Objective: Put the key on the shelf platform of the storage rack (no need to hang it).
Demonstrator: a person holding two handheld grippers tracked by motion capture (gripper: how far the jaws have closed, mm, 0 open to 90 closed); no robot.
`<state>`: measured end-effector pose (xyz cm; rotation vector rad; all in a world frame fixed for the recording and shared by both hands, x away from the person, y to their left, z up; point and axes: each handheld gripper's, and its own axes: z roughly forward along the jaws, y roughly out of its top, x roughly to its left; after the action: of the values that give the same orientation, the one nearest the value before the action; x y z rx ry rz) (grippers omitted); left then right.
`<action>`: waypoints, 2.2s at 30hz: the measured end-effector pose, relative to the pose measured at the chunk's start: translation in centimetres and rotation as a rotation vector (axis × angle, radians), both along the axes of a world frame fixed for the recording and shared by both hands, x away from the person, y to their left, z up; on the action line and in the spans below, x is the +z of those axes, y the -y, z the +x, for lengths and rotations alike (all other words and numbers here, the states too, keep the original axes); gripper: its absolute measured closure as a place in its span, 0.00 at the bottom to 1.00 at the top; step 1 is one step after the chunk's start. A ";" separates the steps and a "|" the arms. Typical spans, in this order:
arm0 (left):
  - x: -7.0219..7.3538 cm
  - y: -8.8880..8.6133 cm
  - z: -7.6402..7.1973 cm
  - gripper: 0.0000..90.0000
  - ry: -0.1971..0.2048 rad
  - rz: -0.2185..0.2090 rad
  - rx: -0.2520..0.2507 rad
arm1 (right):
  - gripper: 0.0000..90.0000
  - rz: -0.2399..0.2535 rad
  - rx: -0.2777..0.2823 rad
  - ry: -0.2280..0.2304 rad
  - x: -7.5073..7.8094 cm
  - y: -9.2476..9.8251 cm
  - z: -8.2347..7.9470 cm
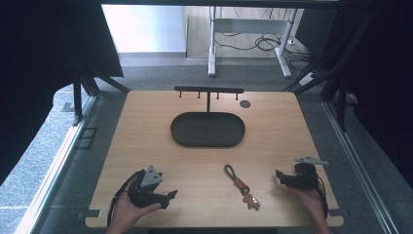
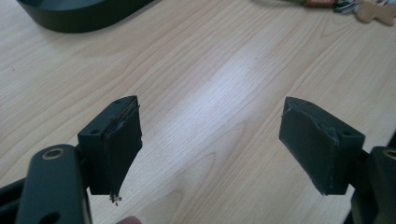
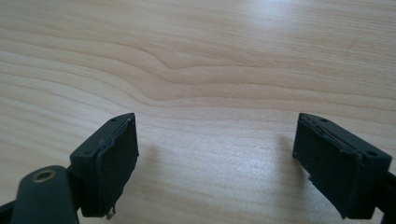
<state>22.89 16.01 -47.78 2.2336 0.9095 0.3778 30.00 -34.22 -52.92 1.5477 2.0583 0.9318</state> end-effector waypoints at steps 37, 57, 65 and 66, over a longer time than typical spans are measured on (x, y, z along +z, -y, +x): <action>0.0 0.7 -0.2 0.24 0.005 -0.010 -0.050 | 0.40 -0.013 0.215 -0.014 5.6 -0.3 -3.1; 0.3 0.7 -0.5 0.24 0.009 -0.019 -0.058 | 0.44 -0.081 0.312 -0.088 9.4 -3.0 -2.4; 0.5 0.5 -0.6 0.24 0.010 -0.022 -0.057 | 0.44 -0.104 0.355 -0.106 9.7 -5.0 -1.9; 0.4 0.5 -0.6 0.24 0.009 -0.023 -0.055 | 0.45 -0.109 0.355 -0.105 9.7 -5.2 -1.8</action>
<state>22.28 15.47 -47.34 2.2292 0.8417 0.3501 28.21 -29.04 -43.17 1.2210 2.4682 0.8539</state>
